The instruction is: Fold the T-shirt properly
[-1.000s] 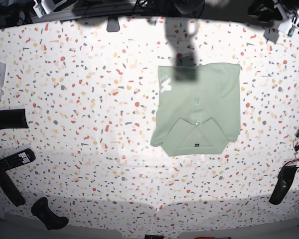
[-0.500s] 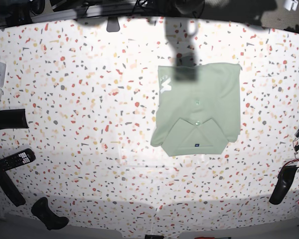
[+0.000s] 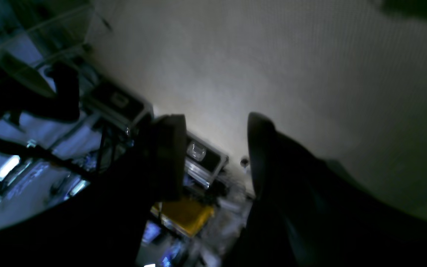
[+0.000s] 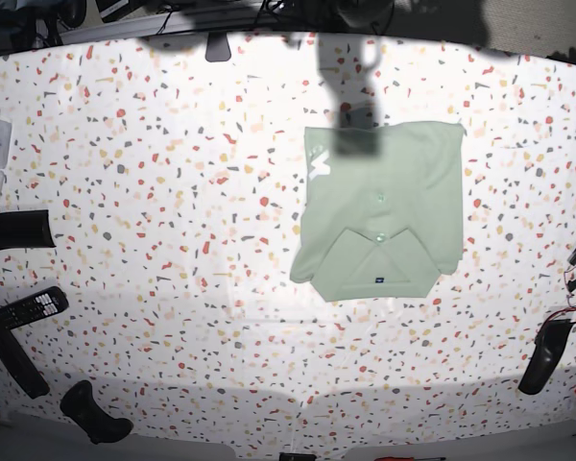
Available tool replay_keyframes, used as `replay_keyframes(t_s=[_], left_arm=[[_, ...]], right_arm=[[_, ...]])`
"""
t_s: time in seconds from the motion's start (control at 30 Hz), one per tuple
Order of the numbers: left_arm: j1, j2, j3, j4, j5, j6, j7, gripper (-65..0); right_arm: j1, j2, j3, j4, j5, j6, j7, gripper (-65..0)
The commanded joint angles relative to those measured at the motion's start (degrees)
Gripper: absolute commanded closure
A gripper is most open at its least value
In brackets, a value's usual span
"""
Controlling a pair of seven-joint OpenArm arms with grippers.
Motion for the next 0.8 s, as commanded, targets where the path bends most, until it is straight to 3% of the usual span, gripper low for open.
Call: replay_keyframes(t_s=[0.0,0.27,0.37,0.53,0.67,0.77], left_arm=[[-0.22,-0.61,-0.33,0.09,0.42,-0.30,-0.07,-11.4],[-8.28,-0.04,-0.31,-15.89,1.01,-0.30,-1.73,-11.4],[-12.00,0.61,-0.31,-24.76,5.55,-0.30,-4.35,-11.3],[-16.48,0.81,-0.31,-35.34,12.44,2.67,-10.27,-11.4],[-18.38,0.83,-0.31,-38.97,14.05,8.44,-13.60,-11.3],[-18.43,0.98,-0.31,-39.69,14.01,17.90,-19.69,-11.3]], right_arm=[[1.01,0.31,-1.55,-1.95,-1.03,0.38,1.05,-26.3],[13.33,-4.72,-12.04,-20.35,-10.32,0.38,7.74,-26.3],[16.55,-6.58,-14.67,-25.00,-13.73,0.38,11.80,-26.3],[20.28,-8.83,-17.14,-30.12,-21.62,0.38,19.26,-26.3],[22.38,-9.66,-17.20,-32.65,-24.90,-8.44,25.44,-26.3],[22.95,-9.70,-17.20,-33.00,-24.83,-18.16,34.18,-26.3]])
